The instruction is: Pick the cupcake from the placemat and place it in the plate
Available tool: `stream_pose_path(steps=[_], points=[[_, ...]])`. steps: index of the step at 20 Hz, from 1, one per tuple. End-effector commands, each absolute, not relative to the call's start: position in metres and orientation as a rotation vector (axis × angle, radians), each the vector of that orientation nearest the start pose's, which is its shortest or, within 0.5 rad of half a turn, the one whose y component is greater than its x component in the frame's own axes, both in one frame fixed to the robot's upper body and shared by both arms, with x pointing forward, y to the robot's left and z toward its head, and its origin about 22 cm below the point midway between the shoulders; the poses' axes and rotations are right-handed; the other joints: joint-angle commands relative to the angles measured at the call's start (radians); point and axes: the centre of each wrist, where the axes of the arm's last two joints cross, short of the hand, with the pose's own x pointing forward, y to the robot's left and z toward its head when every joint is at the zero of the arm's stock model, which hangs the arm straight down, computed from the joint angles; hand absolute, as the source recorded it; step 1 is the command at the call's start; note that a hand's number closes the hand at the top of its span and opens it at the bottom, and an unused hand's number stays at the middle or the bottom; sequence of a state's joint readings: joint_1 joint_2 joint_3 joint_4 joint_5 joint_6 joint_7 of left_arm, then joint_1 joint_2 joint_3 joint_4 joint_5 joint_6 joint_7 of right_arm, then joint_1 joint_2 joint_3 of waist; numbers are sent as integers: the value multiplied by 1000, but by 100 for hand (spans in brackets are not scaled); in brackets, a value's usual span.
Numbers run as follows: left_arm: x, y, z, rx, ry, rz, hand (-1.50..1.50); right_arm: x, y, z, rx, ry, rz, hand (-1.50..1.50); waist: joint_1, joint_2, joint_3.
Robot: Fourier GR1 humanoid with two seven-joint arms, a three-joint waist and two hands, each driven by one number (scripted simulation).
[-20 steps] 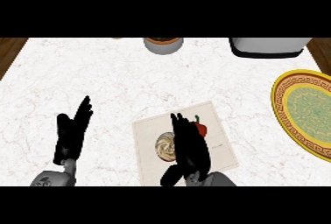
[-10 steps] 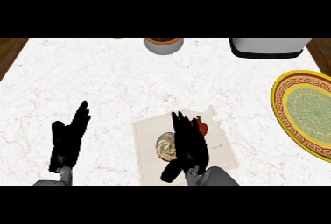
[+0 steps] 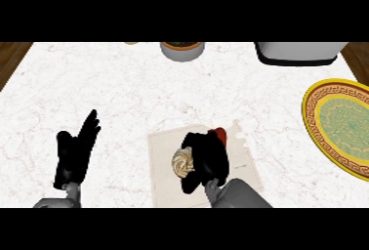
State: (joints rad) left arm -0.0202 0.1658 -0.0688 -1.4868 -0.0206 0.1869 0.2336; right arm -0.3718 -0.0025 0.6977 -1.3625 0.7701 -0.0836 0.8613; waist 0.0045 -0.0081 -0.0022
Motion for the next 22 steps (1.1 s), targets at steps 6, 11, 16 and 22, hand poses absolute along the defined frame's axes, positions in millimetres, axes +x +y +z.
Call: stream_pose_path(steps=[6, 11, 16, 22], points=[[242, 260, -21, 252, -1273, -22, 0, 261, -151, 36, -682, -1218, 1138, 150, -11, 8, 2], [251, 244, -5, 232, -1287, -17, 0, 274, -252, 50, -823, -1349, 1135, 150, -14, 7, 3], [240, 249, 1, 256, -1276, -13, 0, 257, -289, 82, -908, -1490, 1043, 150, -19, 3, 3], [239, 247, -13, 264, -1279, -4, 0, 250, -296, 139, -1130, -1648, 746, 150, -31, 1, 2]])
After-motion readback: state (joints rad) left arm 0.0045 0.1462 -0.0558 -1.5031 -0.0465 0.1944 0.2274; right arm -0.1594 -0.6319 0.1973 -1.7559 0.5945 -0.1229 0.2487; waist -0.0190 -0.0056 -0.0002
